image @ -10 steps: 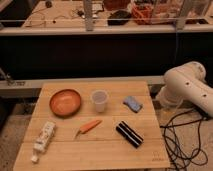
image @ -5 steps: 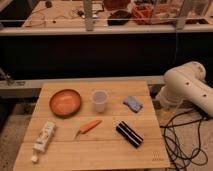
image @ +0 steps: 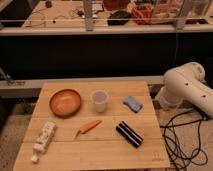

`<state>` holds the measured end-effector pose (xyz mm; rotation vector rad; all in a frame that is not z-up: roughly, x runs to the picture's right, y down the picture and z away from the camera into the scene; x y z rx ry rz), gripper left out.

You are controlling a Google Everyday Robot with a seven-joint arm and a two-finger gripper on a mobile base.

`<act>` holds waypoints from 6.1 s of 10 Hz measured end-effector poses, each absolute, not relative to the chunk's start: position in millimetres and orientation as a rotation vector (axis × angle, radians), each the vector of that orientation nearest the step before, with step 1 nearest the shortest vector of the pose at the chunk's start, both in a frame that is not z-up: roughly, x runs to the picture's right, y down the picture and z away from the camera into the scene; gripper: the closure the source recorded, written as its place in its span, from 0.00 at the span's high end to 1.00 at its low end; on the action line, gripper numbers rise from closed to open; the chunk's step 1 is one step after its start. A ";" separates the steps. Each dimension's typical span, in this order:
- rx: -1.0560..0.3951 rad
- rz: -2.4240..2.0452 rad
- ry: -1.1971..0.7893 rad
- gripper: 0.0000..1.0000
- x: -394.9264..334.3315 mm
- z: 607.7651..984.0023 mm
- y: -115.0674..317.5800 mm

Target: Place the eraser on the white sponge

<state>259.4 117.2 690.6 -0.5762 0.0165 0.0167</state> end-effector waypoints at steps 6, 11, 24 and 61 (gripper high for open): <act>-0.589 -0.022 -0.025 0.80 227.8 703.5 135.8; -0.598 -0.022 -0.055 0.80 211.3 715.9 150.3; -0.608 -0.006 -0.160 0.80 167.6 737.4 180.3; -0.694 0.177 -0.207 0.80 148.8 802.8 231.4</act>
